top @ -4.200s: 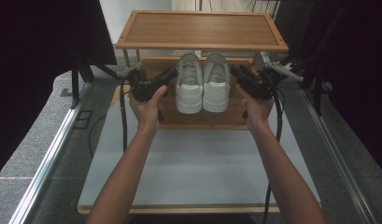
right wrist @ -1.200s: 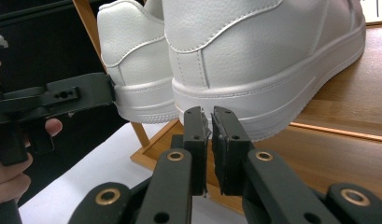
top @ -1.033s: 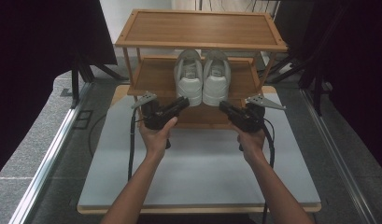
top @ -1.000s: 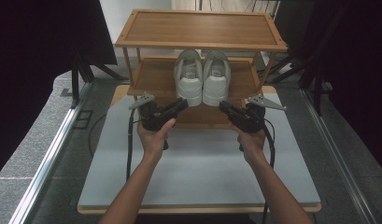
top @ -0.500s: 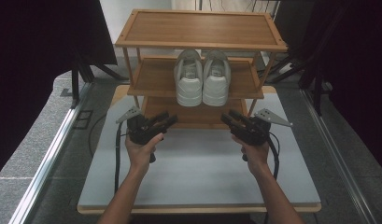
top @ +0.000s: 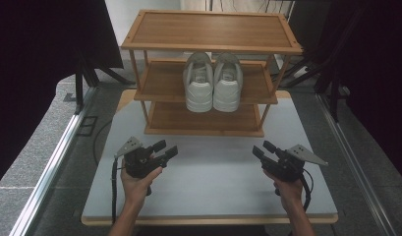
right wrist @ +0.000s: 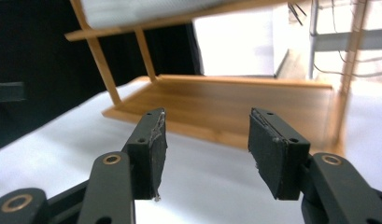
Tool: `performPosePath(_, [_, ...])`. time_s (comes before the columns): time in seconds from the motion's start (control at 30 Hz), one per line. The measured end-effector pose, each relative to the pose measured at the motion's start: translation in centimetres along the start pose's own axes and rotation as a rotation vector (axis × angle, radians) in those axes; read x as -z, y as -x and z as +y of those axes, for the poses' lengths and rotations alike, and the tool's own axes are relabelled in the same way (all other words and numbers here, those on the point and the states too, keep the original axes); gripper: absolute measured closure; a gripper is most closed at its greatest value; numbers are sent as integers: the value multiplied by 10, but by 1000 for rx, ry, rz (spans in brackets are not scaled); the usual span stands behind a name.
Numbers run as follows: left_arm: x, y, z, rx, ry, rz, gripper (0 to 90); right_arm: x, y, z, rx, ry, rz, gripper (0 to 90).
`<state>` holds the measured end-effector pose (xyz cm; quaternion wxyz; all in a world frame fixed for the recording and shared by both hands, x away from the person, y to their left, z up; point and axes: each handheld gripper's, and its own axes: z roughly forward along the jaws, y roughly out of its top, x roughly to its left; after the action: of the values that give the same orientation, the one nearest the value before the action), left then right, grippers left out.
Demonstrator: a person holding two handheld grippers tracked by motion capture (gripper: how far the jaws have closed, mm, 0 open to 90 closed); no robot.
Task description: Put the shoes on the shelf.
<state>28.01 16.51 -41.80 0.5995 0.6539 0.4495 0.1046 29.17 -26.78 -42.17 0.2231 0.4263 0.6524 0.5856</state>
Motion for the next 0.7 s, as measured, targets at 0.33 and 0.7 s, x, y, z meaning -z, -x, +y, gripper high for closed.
performPosePath(0.33, [2,-16,-18,31,-45,41,381,11,15,-19,-36,-46,-44,440])
performPosePath(0.7, [9,-22,-20,38,-37,79,371,14,17,-22,-47,-25,-50,432])
